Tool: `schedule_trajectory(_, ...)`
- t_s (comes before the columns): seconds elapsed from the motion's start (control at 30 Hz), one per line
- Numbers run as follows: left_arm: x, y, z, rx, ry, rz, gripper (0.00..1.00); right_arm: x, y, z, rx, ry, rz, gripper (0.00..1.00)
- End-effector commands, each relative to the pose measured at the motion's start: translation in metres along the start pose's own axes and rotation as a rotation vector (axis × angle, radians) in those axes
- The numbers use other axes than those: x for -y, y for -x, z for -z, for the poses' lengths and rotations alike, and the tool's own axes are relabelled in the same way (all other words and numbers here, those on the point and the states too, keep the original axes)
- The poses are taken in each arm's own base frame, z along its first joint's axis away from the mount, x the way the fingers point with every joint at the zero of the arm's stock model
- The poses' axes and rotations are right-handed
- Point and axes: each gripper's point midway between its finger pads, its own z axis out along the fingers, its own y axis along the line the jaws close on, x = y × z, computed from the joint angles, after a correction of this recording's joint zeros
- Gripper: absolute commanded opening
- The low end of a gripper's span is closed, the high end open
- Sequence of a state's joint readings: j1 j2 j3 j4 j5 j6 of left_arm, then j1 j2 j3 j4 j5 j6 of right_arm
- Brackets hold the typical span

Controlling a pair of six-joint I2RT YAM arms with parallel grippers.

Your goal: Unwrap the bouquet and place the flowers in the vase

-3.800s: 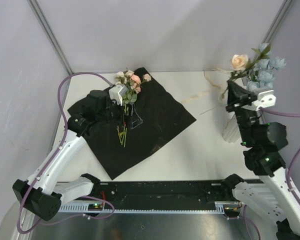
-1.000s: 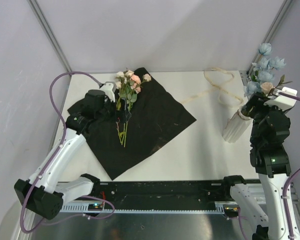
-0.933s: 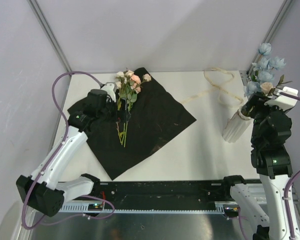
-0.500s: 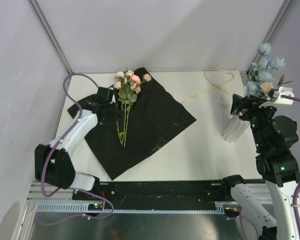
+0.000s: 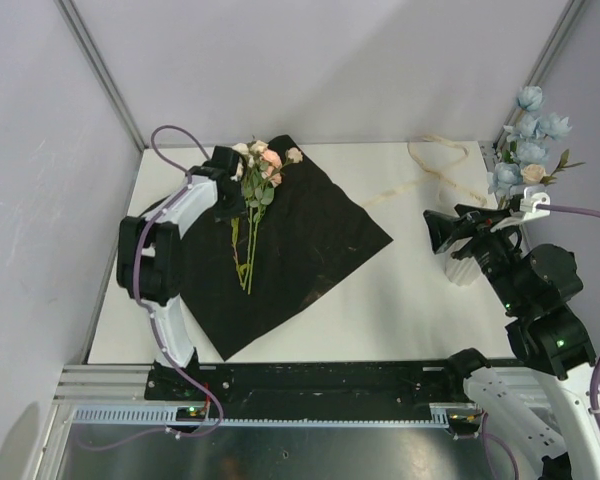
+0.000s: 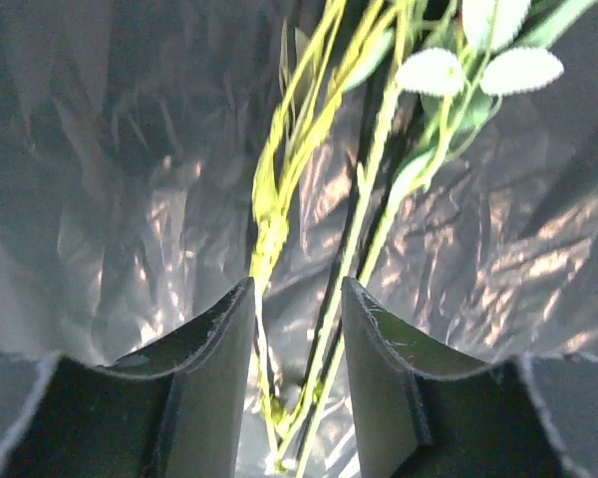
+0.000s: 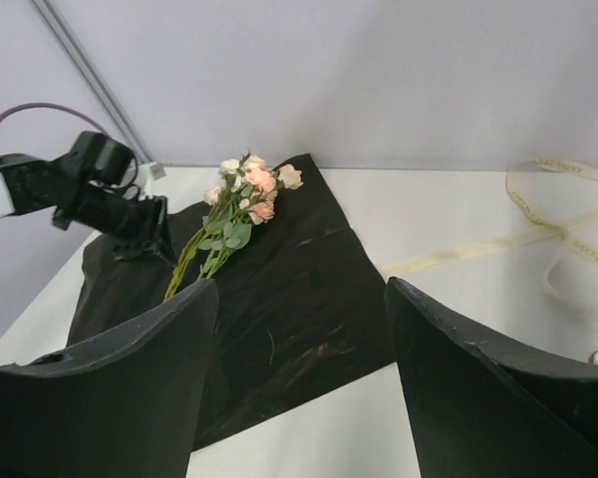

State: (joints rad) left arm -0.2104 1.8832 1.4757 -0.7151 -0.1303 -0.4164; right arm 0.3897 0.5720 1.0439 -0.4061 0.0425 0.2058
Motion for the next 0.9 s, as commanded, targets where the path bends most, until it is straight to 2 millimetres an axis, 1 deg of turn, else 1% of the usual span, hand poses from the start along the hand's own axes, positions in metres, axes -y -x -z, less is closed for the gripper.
schedule_trajectory(0.0,-0.008,0.027,-0.02,0.034,0.056,-0.008,0.45,-0.01,0.015,0.005,0.057,0.05,0.014,0.74)
schedule_trajectory(0.13,-0.016,0.029,-0.034,0.02,0.086,-0.01,0.44,-0.001,0.015,0.007,0.066,0.006,0.041,0.74)
schedule_trajectory(0.27,-0.02,0.024,-0.048,-0.013,0.086,-0.026,0.45,-0.001,0.016,0.007,0.079,0.008,0.046,0.75)
schedule_trajectory(0.4,-0.018,0.026,-0.05,-0.016,0.074,-0.042,0.45,-0.003,0.016,0.007,0.077,0.021,0.04,0.74)
schedule_trajectory(0.57,-0.011,0.028,-0.052,-0.029,0.03,-0.073,0.5,-0.005,0.015,0.009,0.075,0.031,0.027,0.74)
schedule_trajectory(0.77,-0.004,0.025,-0.052,-0.055,-0.019,-0.065,0.46,-0.008,0.022,0.013,0.103,0.045,0.02,0.74)
schedule_trajectory(0.87,0.001,0.017,-0.055,-0.086,-0.049,-0.048,0.44,-0.009,0.025,0.016,0.116,0.051,0.021,0.74)
